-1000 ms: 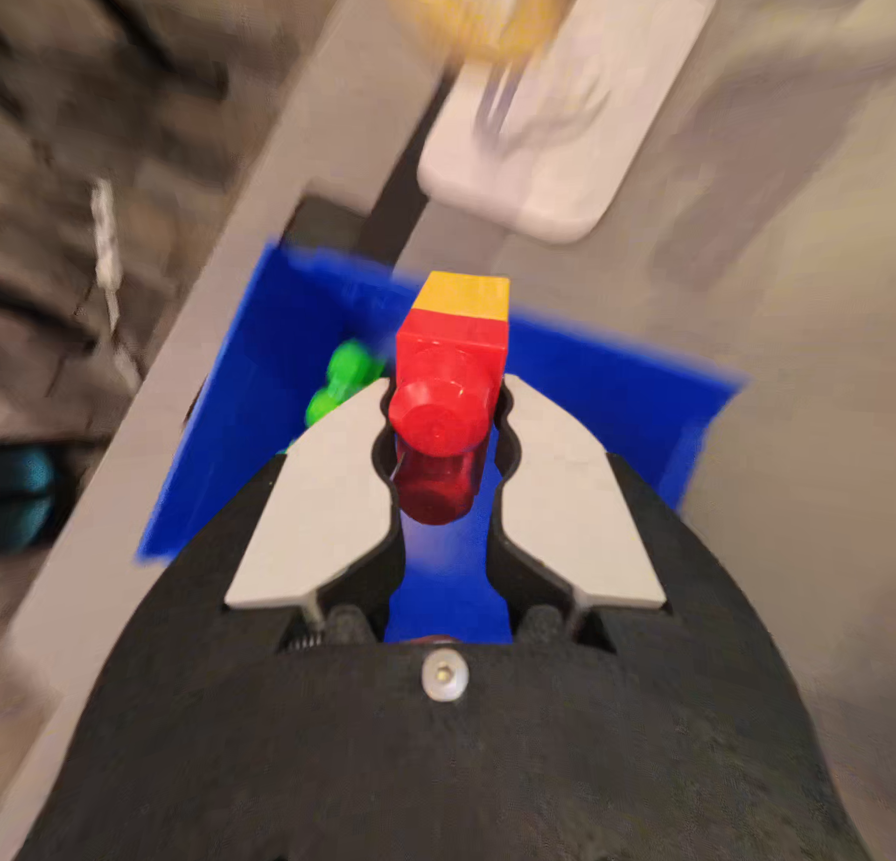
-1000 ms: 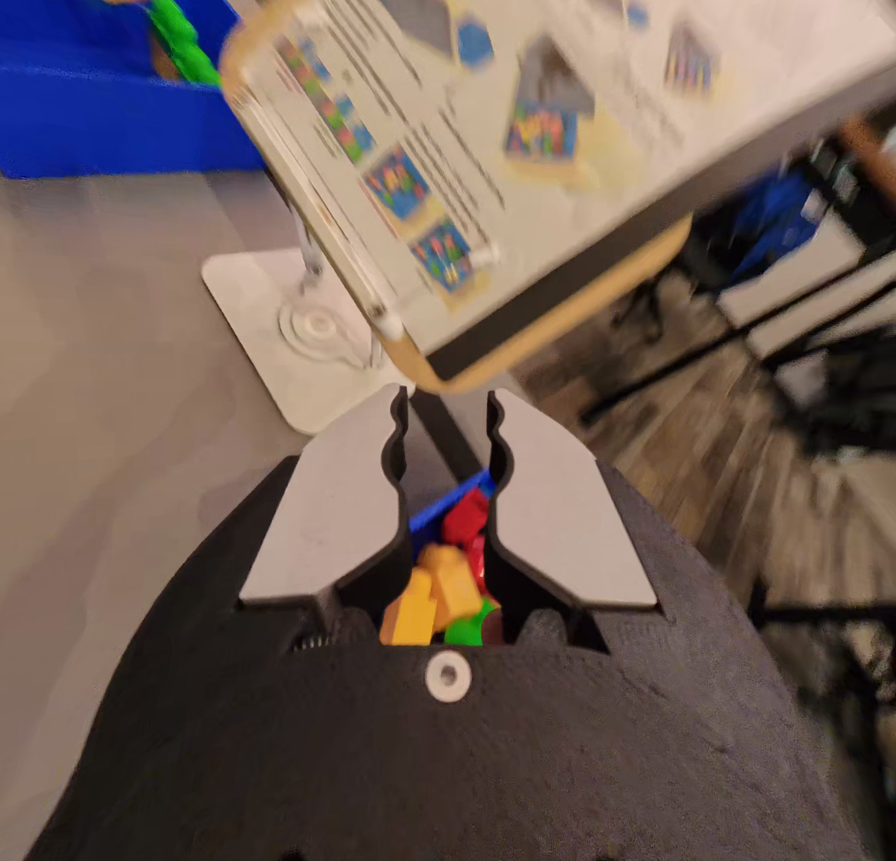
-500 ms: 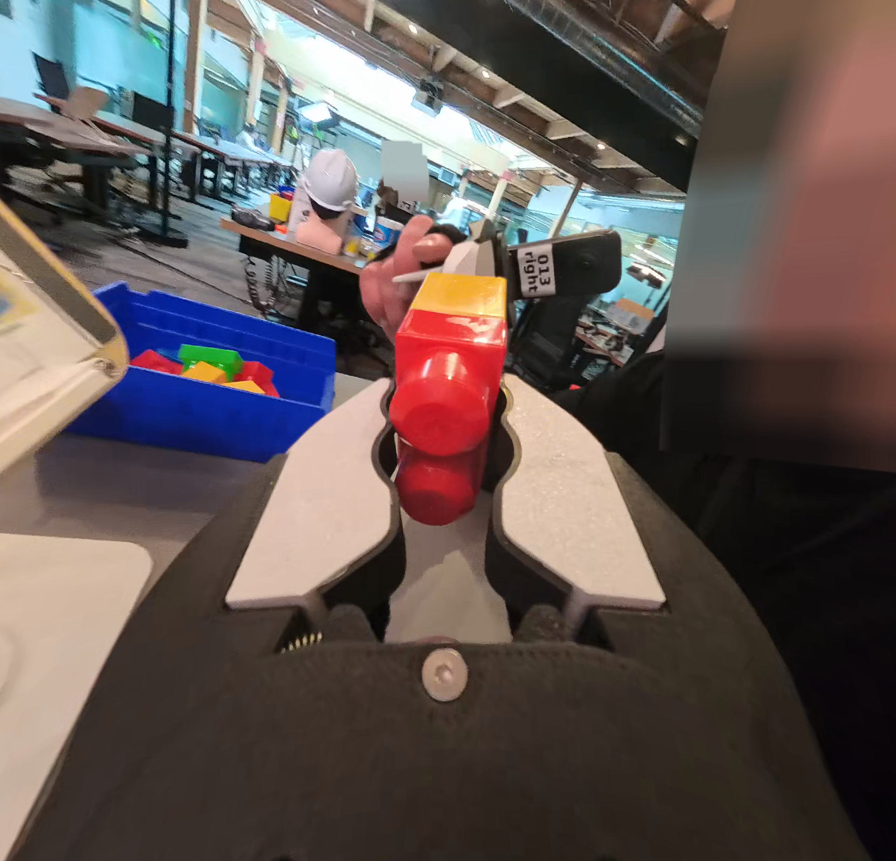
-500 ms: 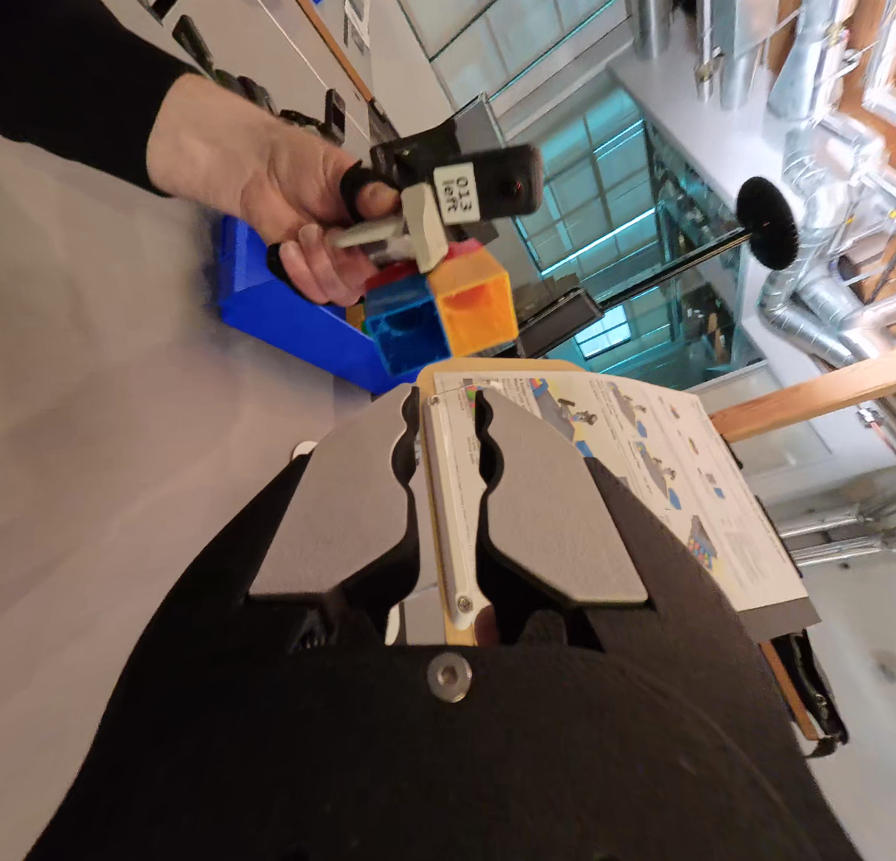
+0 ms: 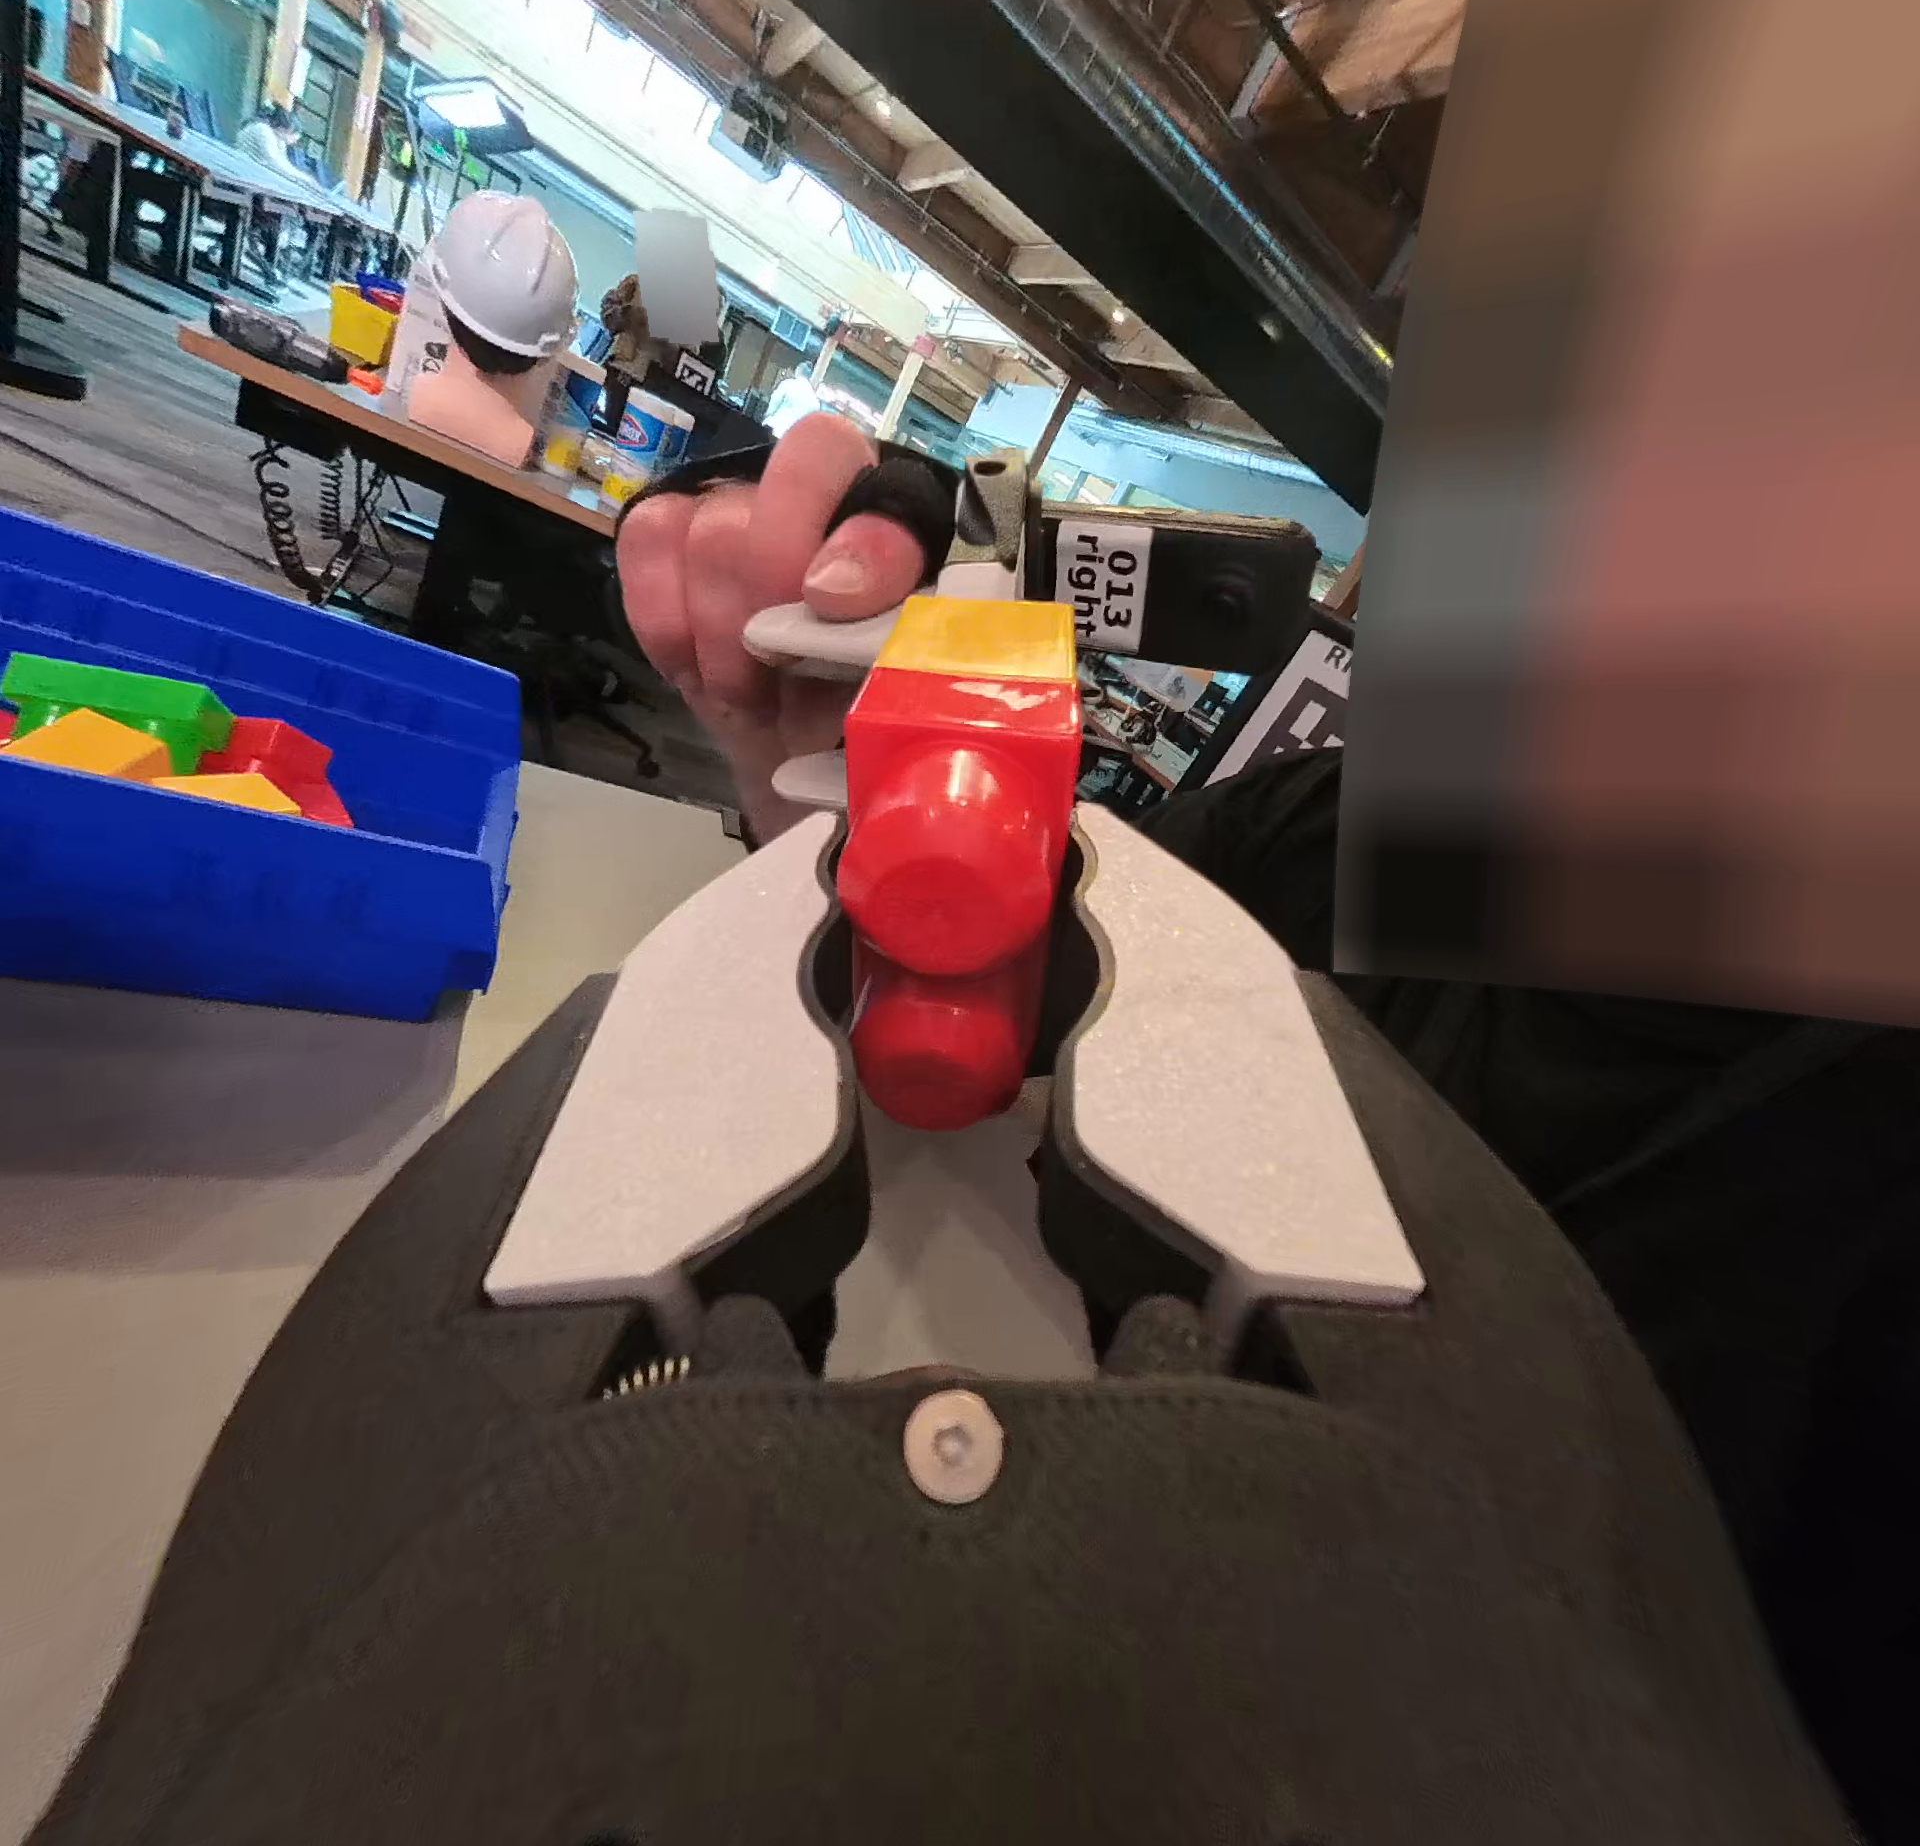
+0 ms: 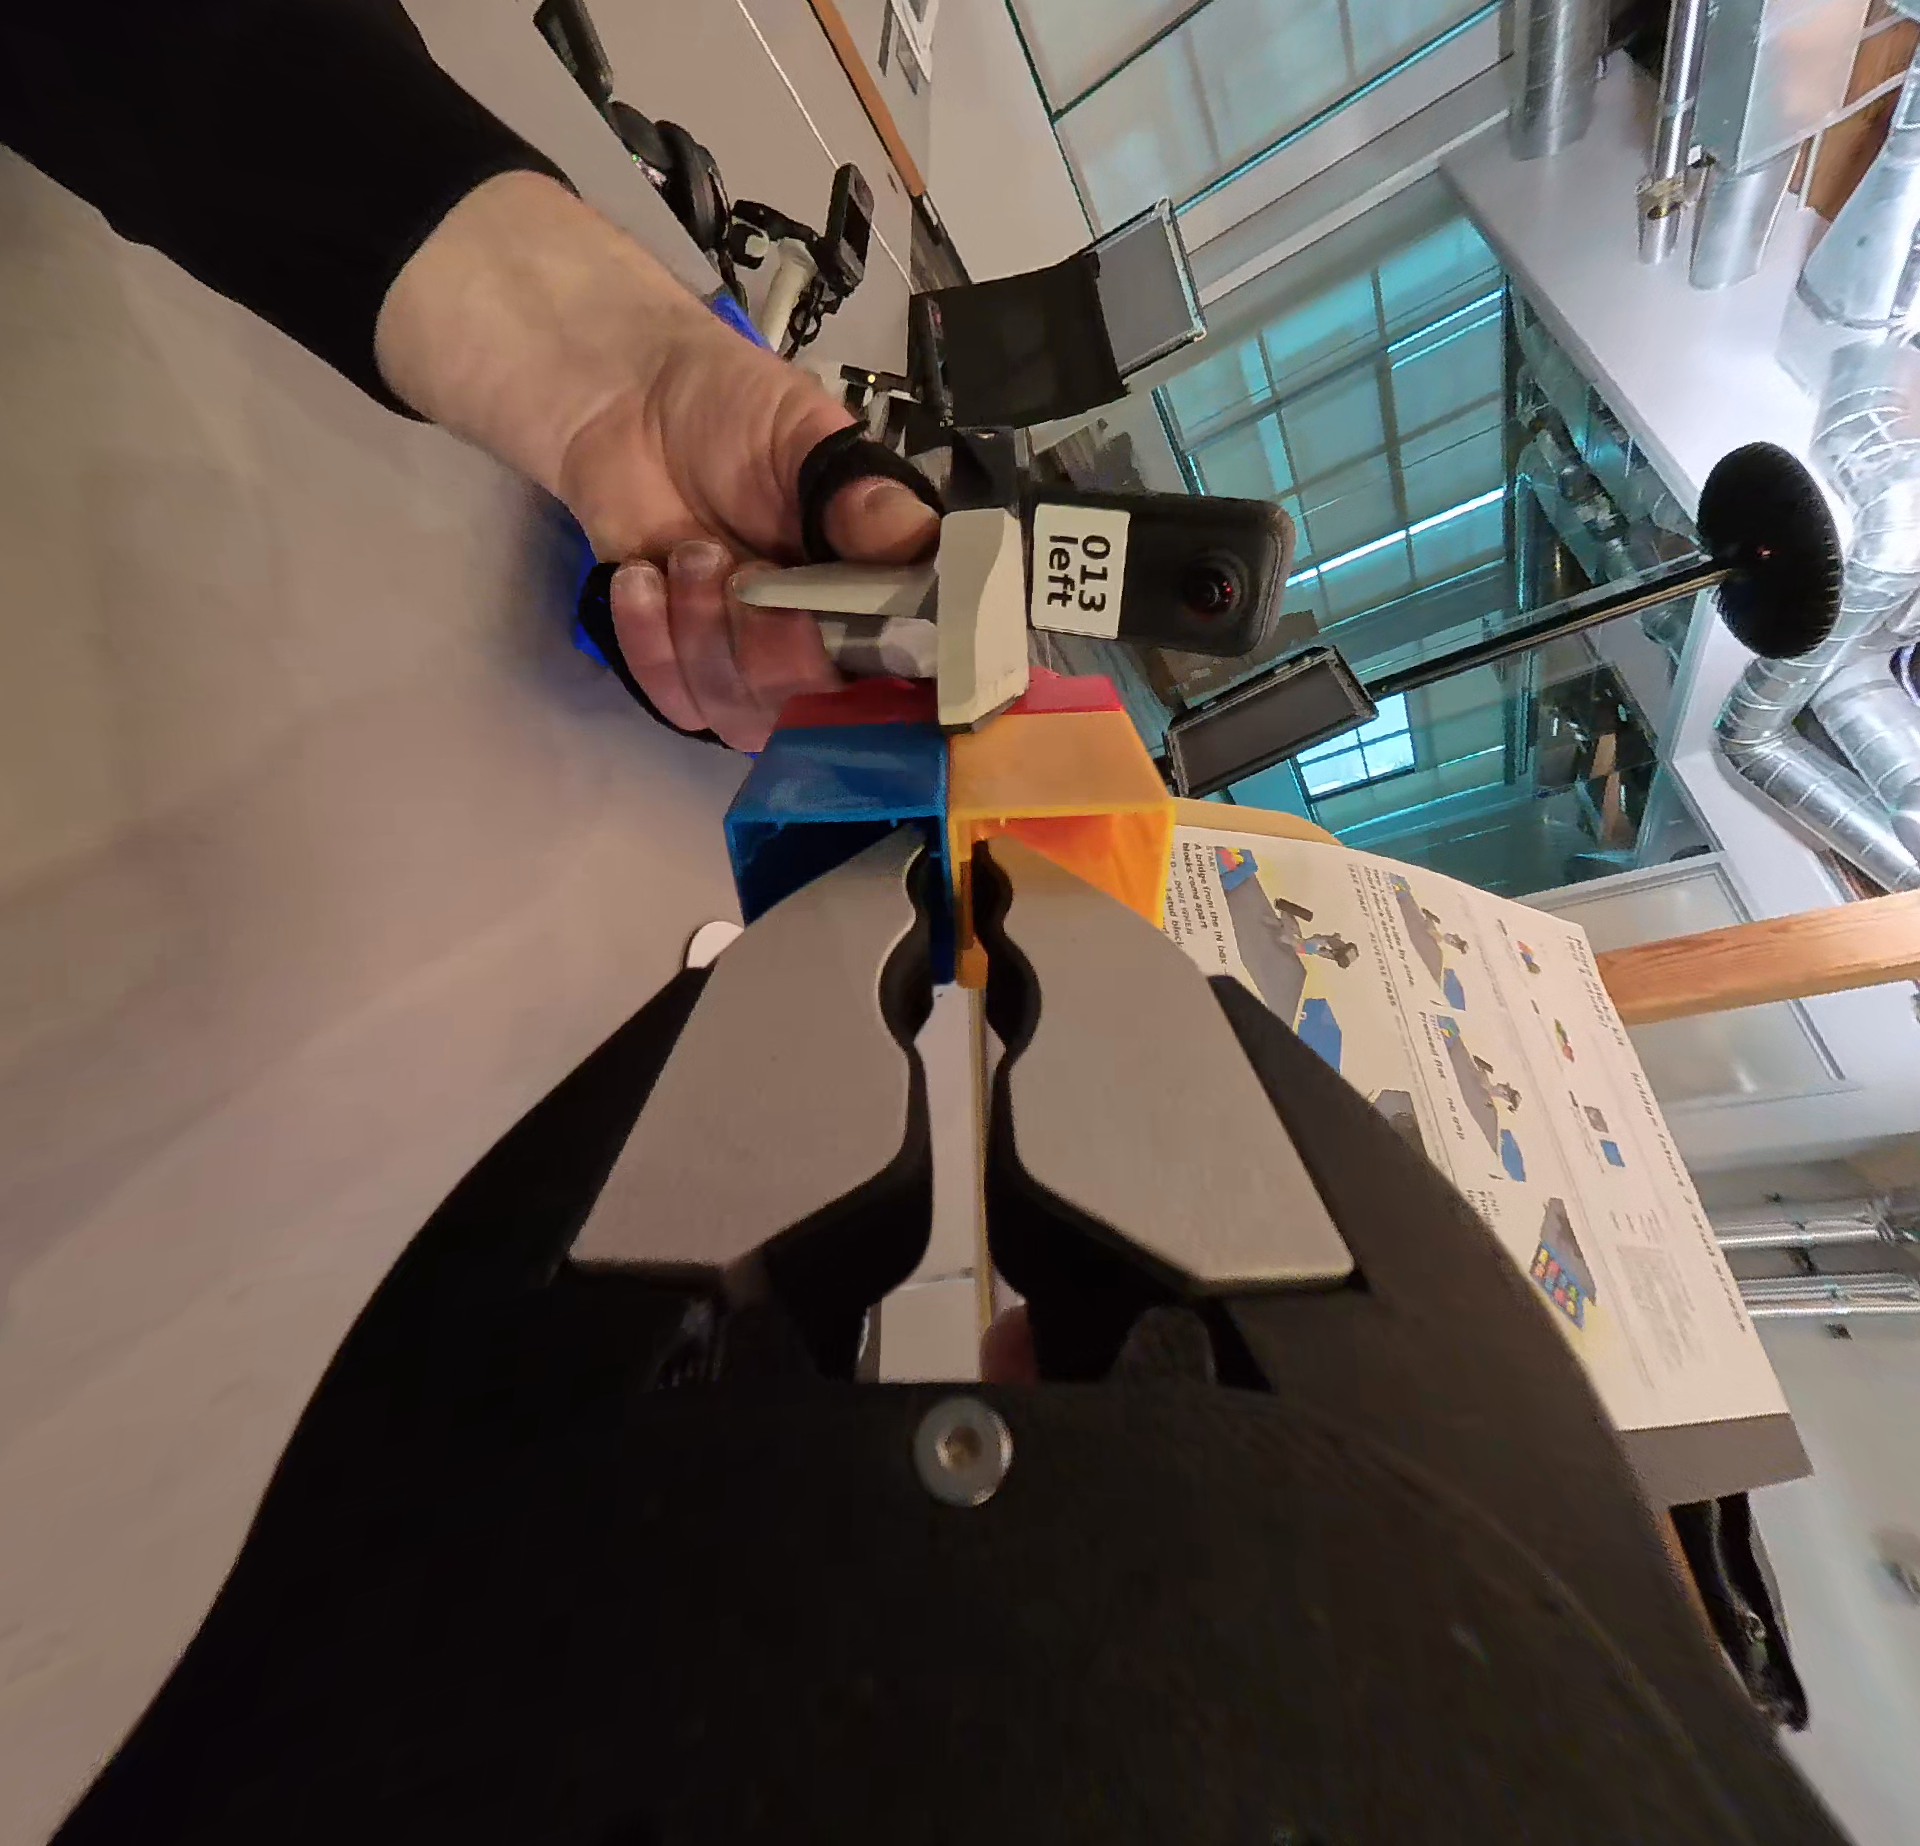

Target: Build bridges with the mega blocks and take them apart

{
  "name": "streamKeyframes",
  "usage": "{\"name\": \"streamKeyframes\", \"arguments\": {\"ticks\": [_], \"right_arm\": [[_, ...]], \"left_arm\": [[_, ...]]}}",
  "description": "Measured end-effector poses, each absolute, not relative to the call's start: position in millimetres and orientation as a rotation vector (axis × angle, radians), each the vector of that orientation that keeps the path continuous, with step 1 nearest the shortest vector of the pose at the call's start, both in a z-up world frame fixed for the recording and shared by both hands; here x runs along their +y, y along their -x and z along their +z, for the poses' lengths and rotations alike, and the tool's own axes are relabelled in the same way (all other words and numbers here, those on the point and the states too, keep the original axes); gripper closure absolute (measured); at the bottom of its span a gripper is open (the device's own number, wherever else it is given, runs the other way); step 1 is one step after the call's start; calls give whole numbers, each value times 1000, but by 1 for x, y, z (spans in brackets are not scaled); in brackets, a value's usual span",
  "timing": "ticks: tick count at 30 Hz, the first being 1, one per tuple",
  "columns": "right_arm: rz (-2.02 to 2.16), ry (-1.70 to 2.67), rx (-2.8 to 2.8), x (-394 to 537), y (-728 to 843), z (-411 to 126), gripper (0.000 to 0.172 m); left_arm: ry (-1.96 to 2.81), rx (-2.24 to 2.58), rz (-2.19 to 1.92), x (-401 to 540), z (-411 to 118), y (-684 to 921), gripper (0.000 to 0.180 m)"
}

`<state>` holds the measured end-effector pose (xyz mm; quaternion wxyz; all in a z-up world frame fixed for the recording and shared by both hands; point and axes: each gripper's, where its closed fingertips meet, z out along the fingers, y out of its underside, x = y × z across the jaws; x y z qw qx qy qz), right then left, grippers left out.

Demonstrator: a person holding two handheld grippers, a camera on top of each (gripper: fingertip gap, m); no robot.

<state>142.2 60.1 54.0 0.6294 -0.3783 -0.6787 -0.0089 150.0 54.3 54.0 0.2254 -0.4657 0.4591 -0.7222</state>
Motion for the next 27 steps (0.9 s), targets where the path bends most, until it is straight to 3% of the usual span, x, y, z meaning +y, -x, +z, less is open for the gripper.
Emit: {"name": "streamKeyframes", "arguments": {"ticks": [15, 18, 21, 27], "right_arm": [[-131, 779, -1590, 42, -146, 64, 167], [-110, 763, -1405, 33, -195, 117, 168], [-189, 825, -1250, 36, -263, 154, 168], [-321, 1258, -1173, 115, -330, 115, 168]], "left_arm": [[1194, 1373, -1811, 37, 61, -147, 144], [1143, 1034, -1862, 96, 93, -88, 144], [1160, 1035, -1709, 109, 100, -60, 144], [1216, 1138, -1592, 101, 92, -78, 144]]}}
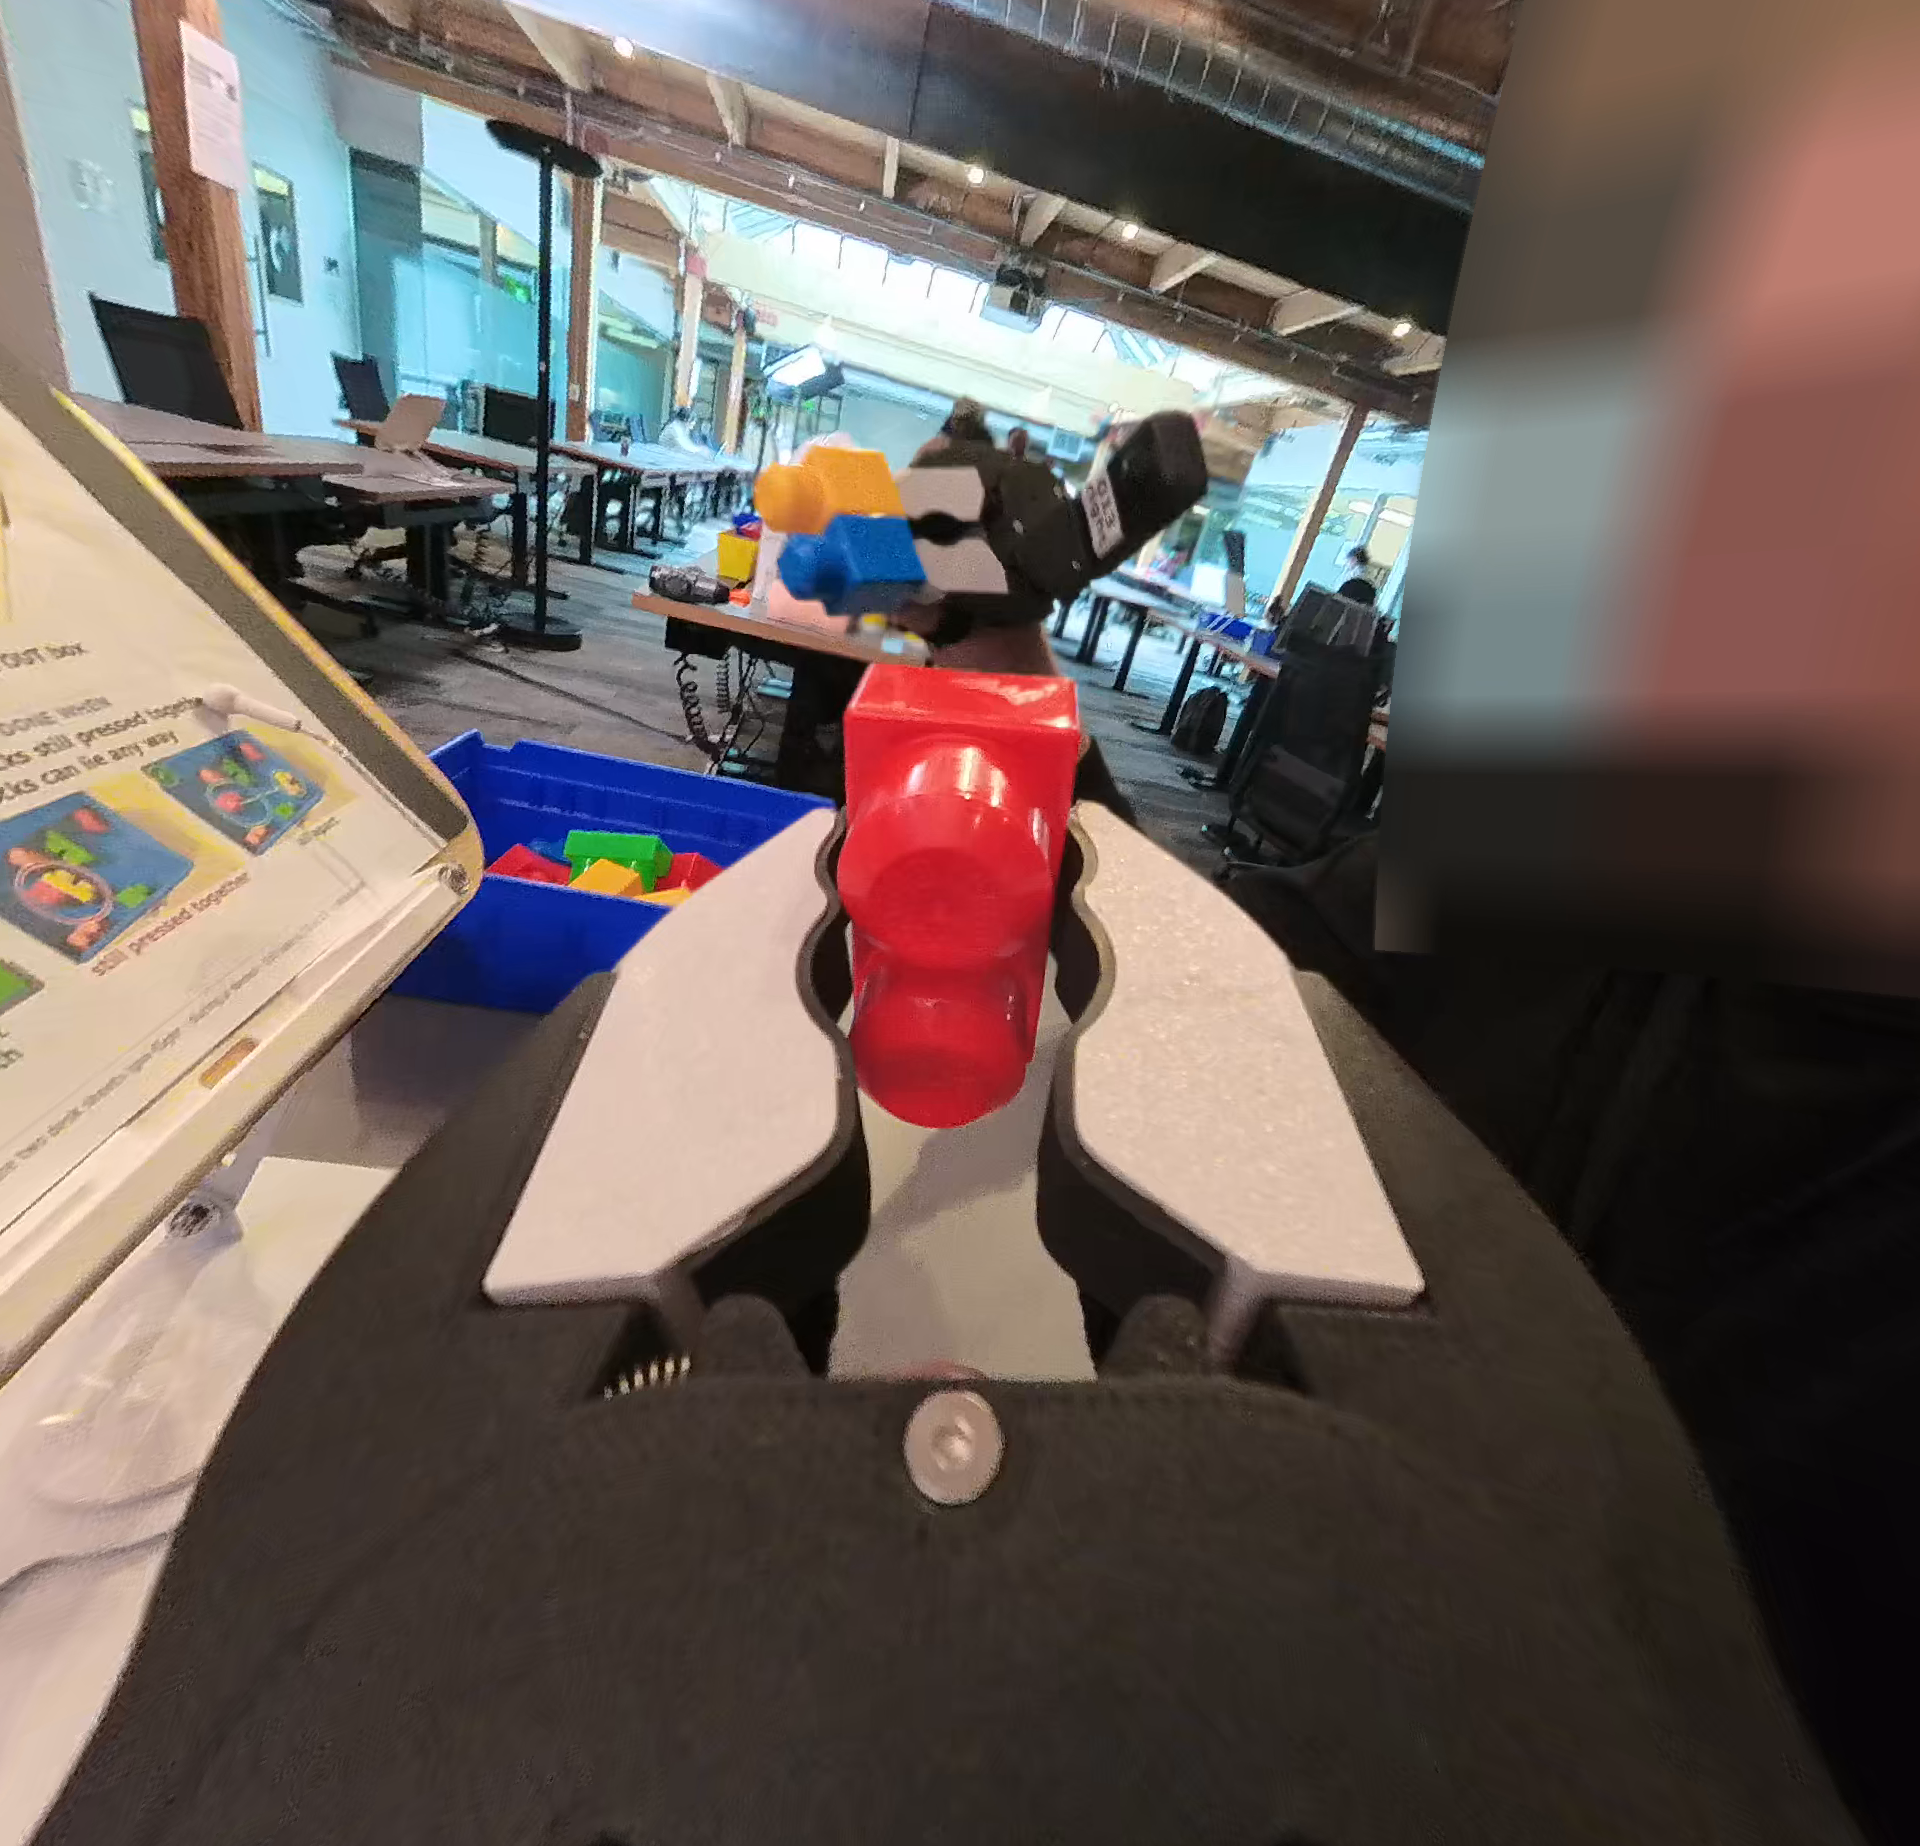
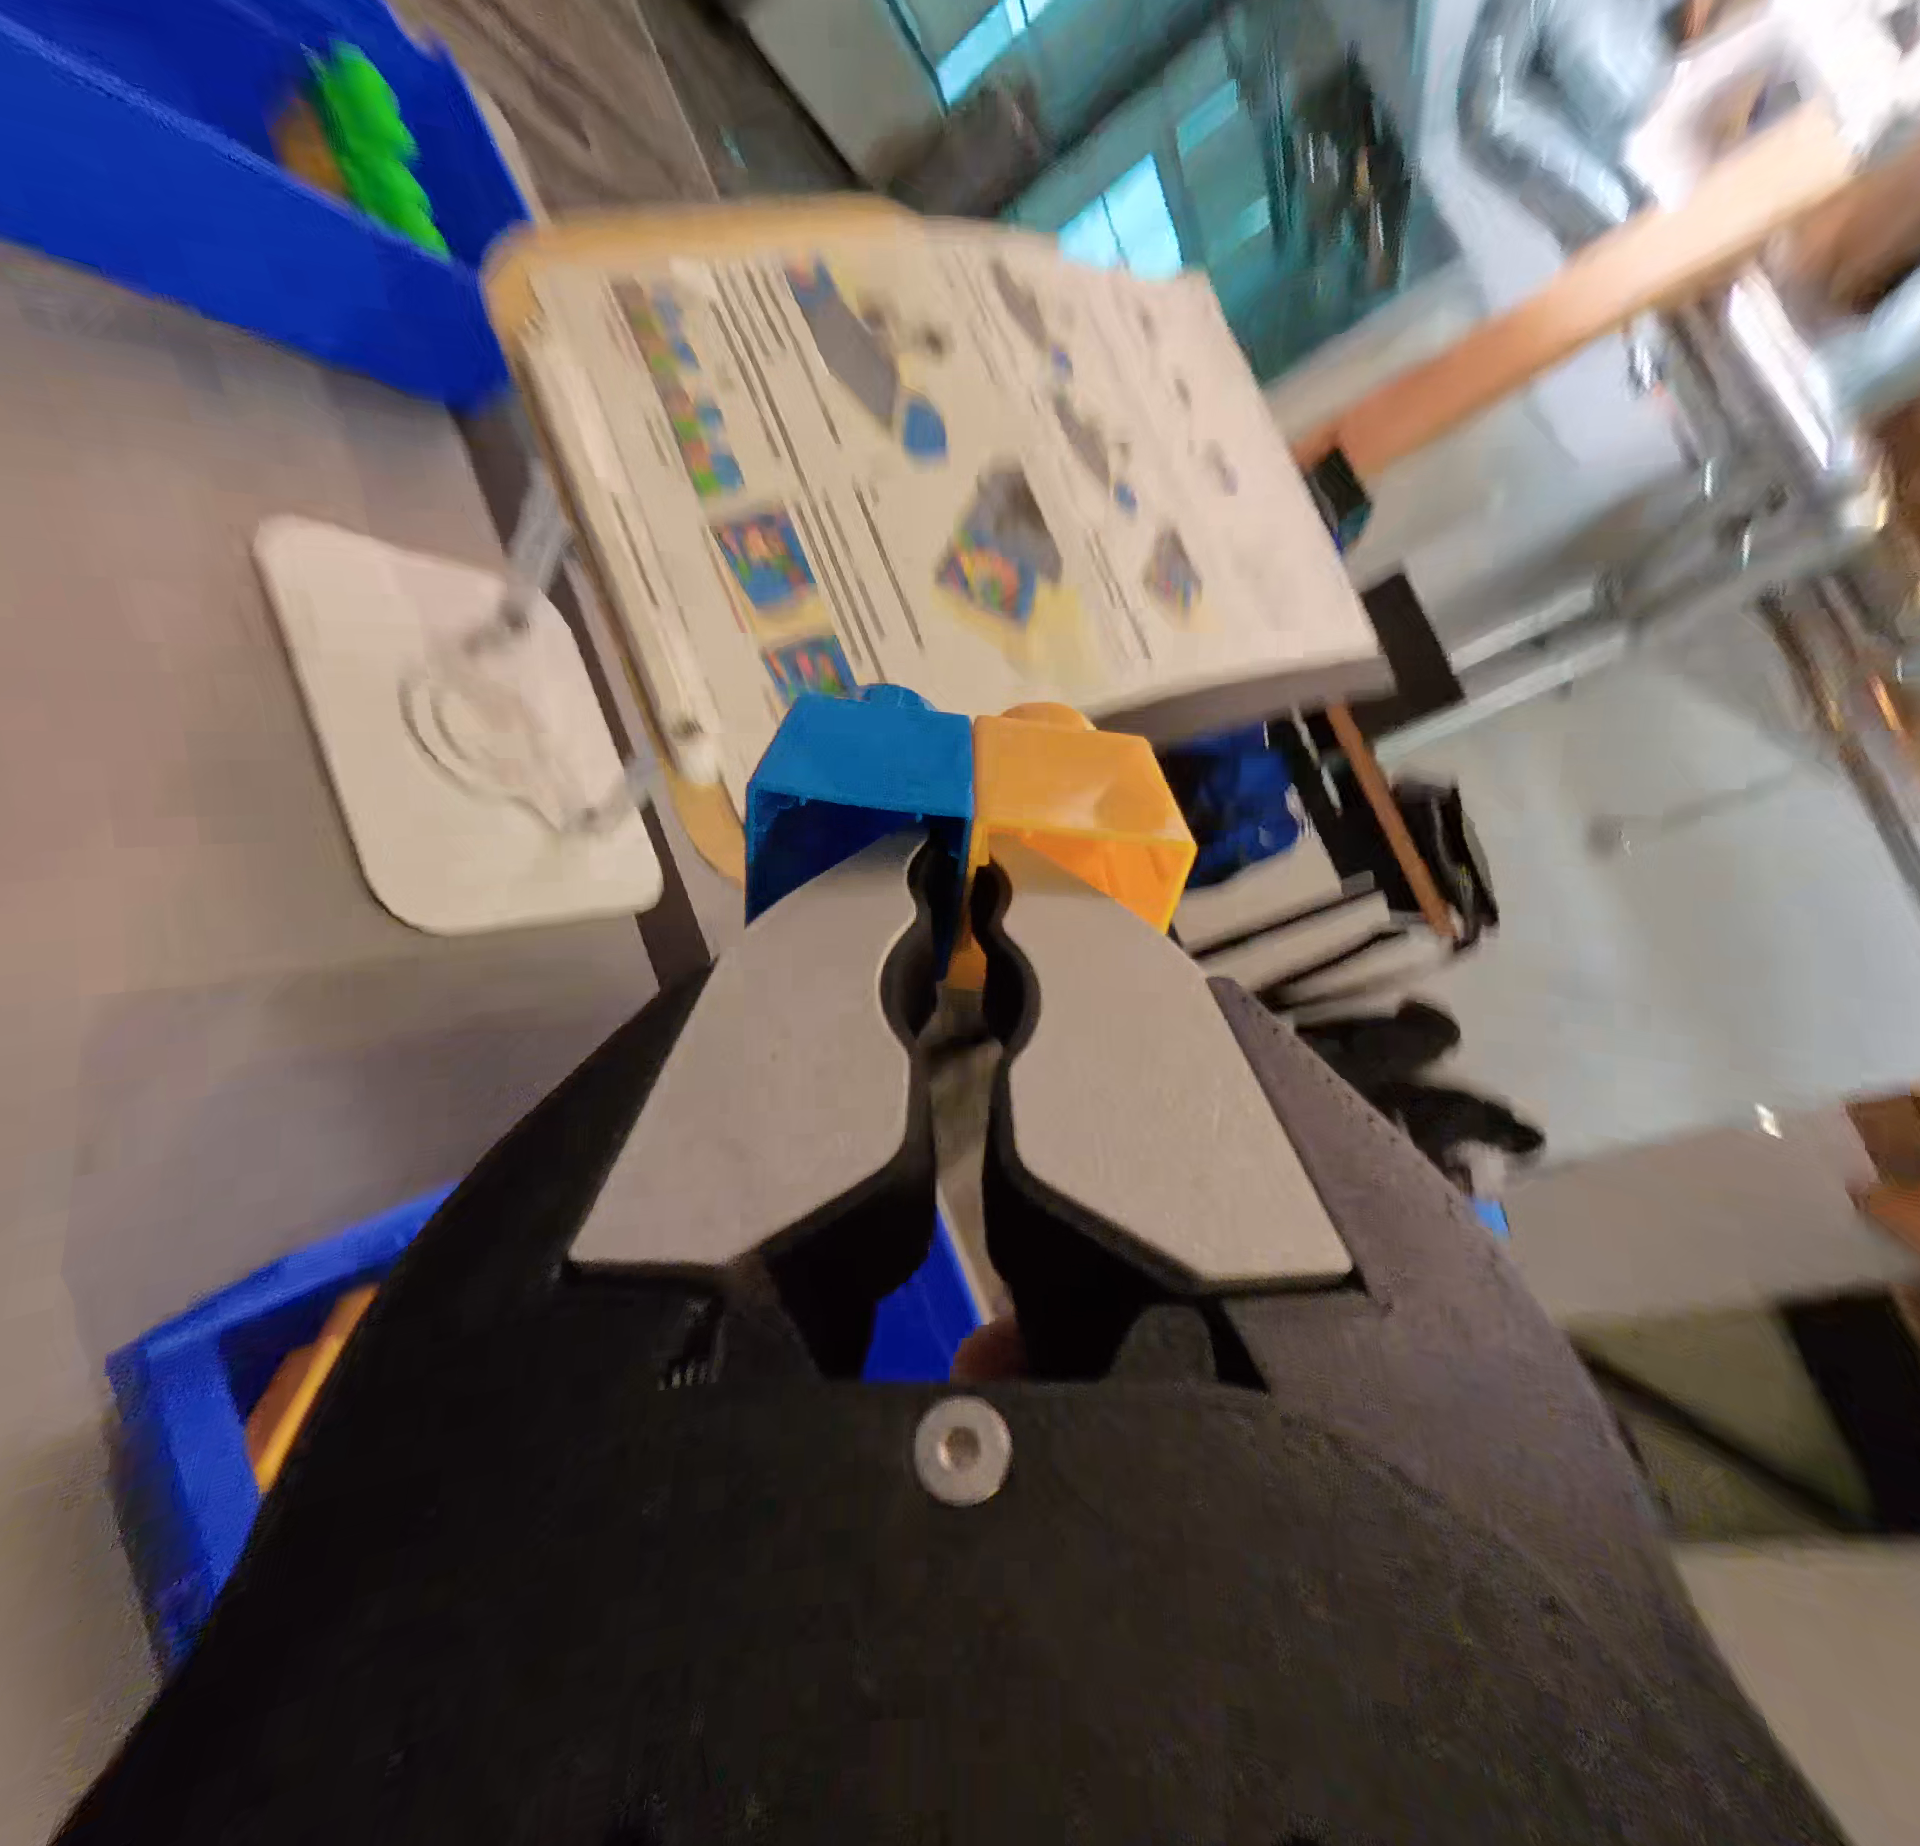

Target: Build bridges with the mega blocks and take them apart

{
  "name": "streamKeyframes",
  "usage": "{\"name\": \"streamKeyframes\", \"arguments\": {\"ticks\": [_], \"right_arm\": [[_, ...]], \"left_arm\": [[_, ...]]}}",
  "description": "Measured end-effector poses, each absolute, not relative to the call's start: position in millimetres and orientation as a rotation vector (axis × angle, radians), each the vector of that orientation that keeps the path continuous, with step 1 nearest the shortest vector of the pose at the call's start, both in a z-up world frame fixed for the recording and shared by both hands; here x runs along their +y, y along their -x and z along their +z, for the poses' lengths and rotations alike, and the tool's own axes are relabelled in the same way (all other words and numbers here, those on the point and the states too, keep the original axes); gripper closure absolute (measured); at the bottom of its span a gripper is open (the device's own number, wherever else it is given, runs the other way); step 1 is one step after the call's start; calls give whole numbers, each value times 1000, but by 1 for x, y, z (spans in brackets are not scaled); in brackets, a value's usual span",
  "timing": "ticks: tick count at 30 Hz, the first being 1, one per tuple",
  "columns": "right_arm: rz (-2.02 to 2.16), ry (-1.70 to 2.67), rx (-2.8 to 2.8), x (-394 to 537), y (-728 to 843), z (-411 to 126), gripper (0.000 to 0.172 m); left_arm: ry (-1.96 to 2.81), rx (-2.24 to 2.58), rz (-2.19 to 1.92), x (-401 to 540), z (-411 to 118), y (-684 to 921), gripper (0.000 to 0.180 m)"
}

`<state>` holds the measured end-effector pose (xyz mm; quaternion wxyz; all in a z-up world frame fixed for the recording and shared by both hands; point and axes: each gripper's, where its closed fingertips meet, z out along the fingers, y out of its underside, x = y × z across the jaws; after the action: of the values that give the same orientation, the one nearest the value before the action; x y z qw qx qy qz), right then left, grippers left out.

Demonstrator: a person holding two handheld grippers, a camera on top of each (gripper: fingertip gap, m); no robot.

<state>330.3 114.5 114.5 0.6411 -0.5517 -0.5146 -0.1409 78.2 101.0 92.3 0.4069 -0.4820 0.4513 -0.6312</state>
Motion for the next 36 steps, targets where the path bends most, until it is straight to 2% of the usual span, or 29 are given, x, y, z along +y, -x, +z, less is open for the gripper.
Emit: {"name": "streamKeyframes", "arguments": {"ticks": [2, 7, 15, 16, 17, 18, 20, 23, 27, 31, 36], "right_arm": [[-317, 1388, -1120, 137, -353, 99, 167], [-170, 1851, -1019, 187, -403, 21, 167], [-60, 2181, -960, 220, -431, -67, 168], [-74, 2257, -927, 221, -438, -79, 153], [-104, 2341, -899, 222, -447, -90, 132], [-133, 2401, -876, 221, -454, -97, 120], [-149, 2391, -837, 222, -457, -88, 120], [-217, 2235, -859, 216, -446, -46, 122], [-9, 1732, -1057, 178, -351, 43, 146], [132, 1381, -1269, 122, -258, 80, 143], [323, 1304, -1381, 92, -189, 70, 129]], "left_arm": [[1242, 1152, -1572, 102, 87, -81, 144], [1272, 1171, -1578, 102, 79, -87, 144], [1321, 1213, -1560, 103, 65, -97, 144], [1321, 1210, -1569, 103, 65, -97, 144], [1326, 1211, -1573, 103, 64, -98, 144], [1335, 1212, -1568, 103, 62, -99, 144], [1340, 1202, -1577, 105, 61, -100, 144], [1346, 1183, -1601, 106, 61, -103, 144], [1340, 1136, -1703, 104, 62, -112, 144], [1349, 1122, -1805, 97, 54, -129, 144], [1344, 1181, -1748, 87, 45, -146, 144]]}}
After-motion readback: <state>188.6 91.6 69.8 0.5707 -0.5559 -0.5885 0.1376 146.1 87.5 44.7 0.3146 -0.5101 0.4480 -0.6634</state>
